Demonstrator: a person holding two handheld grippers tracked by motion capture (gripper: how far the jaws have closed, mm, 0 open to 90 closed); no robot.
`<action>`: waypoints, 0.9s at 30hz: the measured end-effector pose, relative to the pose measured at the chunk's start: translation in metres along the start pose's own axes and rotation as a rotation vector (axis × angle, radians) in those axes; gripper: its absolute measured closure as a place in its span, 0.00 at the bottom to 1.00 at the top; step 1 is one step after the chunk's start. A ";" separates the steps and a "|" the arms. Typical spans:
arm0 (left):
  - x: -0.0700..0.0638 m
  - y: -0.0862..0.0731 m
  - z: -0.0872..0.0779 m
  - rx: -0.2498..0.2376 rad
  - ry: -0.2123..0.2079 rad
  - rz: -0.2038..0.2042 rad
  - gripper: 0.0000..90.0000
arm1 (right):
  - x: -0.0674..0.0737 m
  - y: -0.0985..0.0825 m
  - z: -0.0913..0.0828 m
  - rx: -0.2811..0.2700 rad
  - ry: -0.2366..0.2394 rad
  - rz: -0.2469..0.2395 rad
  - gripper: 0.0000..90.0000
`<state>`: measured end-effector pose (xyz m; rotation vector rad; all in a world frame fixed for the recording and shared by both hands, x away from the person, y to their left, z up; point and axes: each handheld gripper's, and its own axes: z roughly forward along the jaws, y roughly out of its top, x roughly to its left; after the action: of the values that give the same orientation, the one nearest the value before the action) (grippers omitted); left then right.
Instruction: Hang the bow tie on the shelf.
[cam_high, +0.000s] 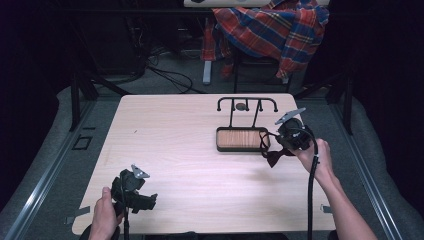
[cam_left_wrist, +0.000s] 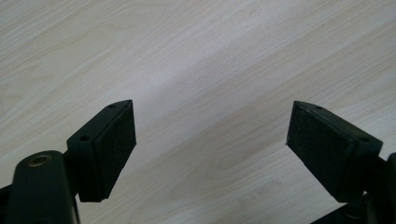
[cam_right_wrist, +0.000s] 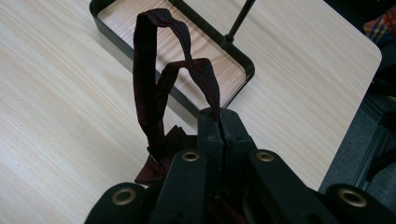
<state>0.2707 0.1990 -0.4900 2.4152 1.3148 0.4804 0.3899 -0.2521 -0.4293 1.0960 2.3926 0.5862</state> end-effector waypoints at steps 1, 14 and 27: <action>0.000 0.000 0.000 0.000 0.001 0.000 0.18 | -0.001 0.001 -0.001 0.006 0.000 -0.002 0.99; 0.000 0.000 0.000 -0.002 0.000 0.002 0.18 | -0.009 0.010 -0.003 -0.026 -0.007 0.020 0.99; 0.000 0.000 0.000 -0.001 -0.001 0.003 0.18 | -0.020 0.021 -0.006 -0.070 -0.039 0.046 0.99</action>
<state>0.2709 0.1990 -0.4901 2.4163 1.3106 0.4808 0.4107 -0.2565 -0.4083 1.1247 2.3012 0.6532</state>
